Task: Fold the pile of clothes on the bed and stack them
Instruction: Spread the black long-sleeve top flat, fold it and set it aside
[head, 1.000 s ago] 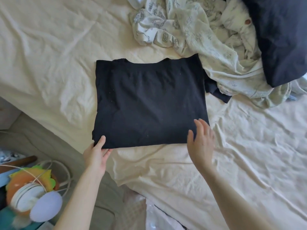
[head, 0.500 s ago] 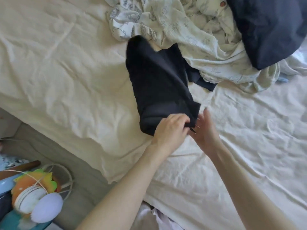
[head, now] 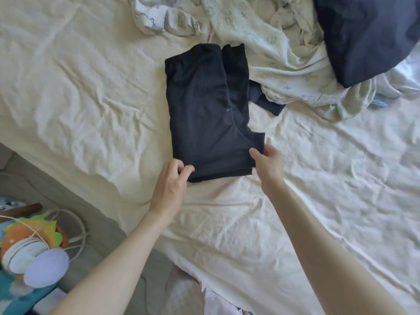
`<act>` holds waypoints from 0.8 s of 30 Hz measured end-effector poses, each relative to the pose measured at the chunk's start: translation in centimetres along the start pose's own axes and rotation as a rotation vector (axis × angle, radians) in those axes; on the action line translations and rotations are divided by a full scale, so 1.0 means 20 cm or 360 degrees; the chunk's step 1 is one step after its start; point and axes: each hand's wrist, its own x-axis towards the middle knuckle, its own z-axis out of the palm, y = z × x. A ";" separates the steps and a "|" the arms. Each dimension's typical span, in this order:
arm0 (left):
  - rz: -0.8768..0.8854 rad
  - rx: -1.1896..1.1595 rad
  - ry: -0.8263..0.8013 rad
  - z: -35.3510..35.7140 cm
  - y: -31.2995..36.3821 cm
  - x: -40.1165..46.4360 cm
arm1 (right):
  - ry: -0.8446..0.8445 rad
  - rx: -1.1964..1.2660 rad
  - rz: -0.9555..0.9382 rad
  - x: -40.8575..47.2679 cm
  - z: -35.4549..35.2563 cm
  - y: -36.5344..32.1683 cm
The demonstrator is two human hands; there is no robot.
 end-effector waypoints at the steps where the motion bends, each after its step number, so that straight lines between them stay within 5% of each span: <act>1: 0.0027 0.0039 0.0021 0.02 0.00 -0.02 | 0.0043 -0.0096 0.0013 0.01 -0.01 0.03; 5: 0.0099 0.0350 0.0051 0.09 -0.01 -0.03 | 0.0124 -0.0223 0.0096 0.04 -0.03 0.10; 10: 0.0194 0.0446 -0.0119 0.10 -0.07 -0.01 | -0.0262 0.0010 0.0259 0.04 -0.02 0.08; 14: 0.0218 0.0360 -0.0059 0.09 -0.07 0.02 | -0.0384 0.0492 0.0543 0.03 -0.01 0.07; 19: 0.0289 0.0157 0.0031 0.01 -0.06 0.08 | -0.0269 0.0492 0.0484 -0.01 0.00 0.06; 24: -0.0093 -0.0256 -0.0340 -0.12 -0.04 -0.03 | -0.0291 0.0329 0.0532 -0.16 -0.13 0.05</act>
